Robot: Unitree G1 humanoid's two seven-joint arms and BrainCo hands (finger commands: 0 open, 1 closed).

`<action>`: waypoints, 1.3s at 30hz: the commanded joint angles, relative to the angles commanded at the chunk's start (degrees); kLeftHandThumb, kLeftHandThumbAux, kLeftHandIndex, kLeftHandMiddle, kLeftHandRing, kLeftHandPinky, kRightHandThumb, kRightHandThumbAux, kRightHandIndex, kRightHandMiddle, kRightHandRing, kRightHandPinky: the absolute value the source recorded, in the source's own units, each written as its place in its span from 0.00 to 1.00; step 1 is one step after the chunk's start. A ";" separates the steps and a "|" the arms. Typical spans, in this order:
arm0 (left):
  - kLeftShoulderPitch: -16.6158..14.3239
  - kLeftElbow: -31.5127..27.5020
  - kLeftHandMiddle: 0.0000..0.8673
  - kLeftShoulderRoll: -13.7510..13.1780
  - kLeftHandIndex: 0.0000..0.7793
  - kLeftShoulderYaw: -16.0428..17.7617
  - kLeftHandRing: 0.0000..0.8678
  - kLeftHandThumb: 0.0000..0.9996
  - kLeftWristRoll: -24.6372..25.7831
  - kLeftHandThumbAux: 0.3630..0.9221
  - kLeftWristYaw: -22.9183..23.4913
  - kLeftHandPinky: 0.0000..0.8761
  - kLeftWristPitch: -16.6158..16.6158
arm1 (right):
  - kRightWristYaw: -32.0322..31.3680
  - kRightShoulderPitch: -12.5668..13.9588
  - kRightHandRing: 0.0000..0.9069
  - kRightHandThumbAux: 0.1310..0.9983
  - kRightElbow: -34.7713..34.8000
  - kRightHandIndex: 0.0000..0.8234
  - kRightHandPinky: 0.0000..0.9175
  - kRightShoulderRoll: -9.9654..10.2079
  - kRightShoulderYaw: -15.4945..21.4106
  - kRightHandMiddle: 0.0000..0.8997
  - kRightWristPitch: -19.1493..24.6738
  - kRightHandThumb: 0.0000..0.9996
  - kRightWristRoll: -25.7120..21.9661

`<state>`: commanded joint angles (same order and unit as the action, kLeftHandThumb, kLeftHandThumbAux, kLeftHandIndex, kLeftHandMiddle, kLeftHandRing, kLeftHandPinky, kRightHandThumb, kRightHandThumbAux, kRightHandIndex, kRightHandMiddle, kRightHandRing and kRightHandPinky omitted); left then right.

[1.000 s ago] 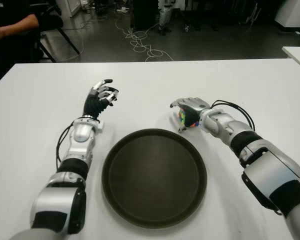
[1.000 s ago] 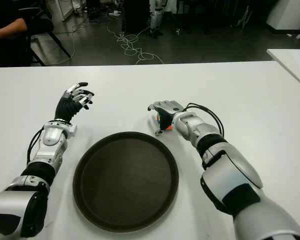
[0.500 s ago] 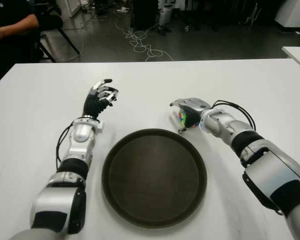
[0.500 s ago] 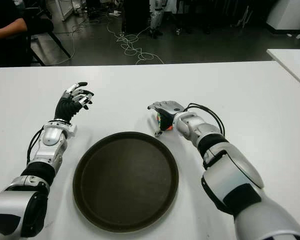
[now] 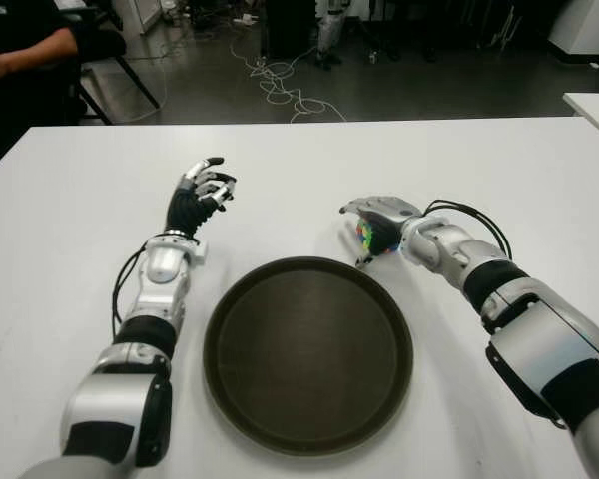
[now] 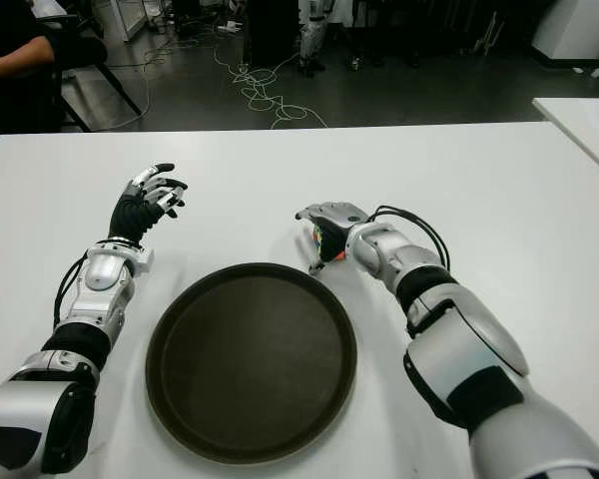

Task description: Pick up the Rubik's Cube and put it in the plate

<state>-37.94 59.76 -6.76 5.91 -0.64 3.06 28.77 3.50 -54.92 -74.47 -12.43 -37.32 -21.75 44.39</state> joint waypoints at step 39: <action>0.21 0.12 0.46 -0.70 0.31 -0.13 0.54 0.28 -0.19 0.55 0.63 0.60 0.40 | -1.26 -1.48 0.15 0.75 0.98 0.14 0.12 -3.19 1.76 0.15 -1.51 0.00 -0.37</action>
<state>-37.73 59.87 -7.46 5.78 -0.83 3.69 29.16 2.23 -56.40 -73.49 -15.62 -35.56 -23.26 44.01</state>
